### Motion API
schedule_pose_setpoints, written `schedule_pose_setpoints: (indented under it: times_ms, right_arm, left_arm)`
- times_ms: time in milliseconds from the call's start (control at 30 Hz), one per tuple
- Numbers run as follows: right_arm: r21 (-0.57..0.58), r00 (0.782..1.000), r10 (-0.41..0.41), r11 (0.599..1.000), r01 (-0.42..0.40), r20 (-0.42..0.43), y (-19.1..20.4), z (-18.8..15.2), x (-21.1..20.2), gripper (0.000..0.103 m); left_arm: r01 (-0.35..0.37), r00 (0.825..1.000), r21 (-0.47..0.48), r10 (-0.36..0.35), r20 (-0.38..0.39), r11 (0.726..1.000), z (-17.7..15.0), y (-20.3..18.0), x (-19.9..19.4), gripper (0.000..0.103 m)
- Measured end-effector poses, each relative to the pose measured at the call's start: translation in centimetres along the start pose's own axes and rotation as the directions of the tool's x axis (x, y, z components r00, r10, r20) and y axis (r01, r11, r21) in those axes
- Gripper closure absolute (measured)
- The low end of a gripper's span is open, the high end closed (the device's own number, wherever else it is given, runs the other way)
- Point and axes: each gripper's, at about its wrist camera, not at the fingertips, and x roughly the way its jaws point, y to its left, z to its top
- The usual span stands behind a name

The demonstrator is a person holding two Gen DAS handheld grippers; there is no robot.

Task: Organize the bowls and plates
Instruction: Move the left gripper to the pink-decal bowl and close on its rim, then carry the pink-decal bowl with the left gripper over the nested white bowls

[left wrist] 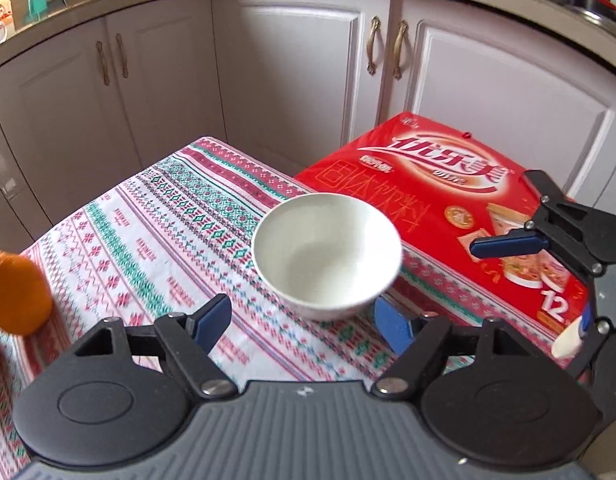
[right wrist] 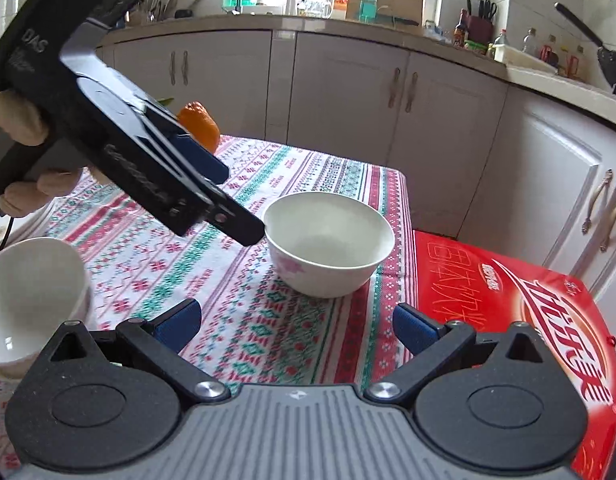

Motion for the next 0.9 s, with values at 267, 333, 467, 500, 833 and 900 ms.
schedule_pose_setpoints:
  times_ms: [267,333,467,500,833,900]
  right_arm:
    - [0.024,0.999,0.02,1.0,-0.019,-0.031,-1.7,1.2,4.1,0.003]
    - [0.03,0.999,0.03,0.999,-0.029,-0.033,-2.1,1.5,4.8,0.006]
    - [0.031,0.999,0.027,0.999,-0.026,-0.031,-2.5,2.0,6.0,0.012]
    - [0.031,0.999,0.028,0.999,-0.027,-0.031,-2.6,2.1,6.2,0.012]
    - [0.029,0.999,0.023,0.999,-0.022,-0.024,-3.0,2.3,7.0,0.016]
    - [0.029,0.999,0.022,0.999,-0.022,-0.024,-3.0,2.4,7.0,0.016]
  left_arm:
    - [0.05,0.998,-0.023,-0.051,-0.034,0.998,1.4,1.1,3.7,0.032]
    - [0.066,0.997,-0.026,-0.067,-0.037,0.997,1.6,1.3,4.1,0.032]
    - [0.087,0.995,-0.04,-0.089,-0.037,0.995,2.1,1.7,5.0,0.039]
    - [0.092,0.995,-0.043,-0.094,-0.04,0.995,2.3,1.7,5.2,0.039]
    - [0.103,0.994,-0.049,-0.105,-0.041,0.993,2.9,2.0,6.3,0.045]
    - [0.104,0.993,-0.045,-0.106,-0.042,0.994,2.9,2.0,6.4,0.045]
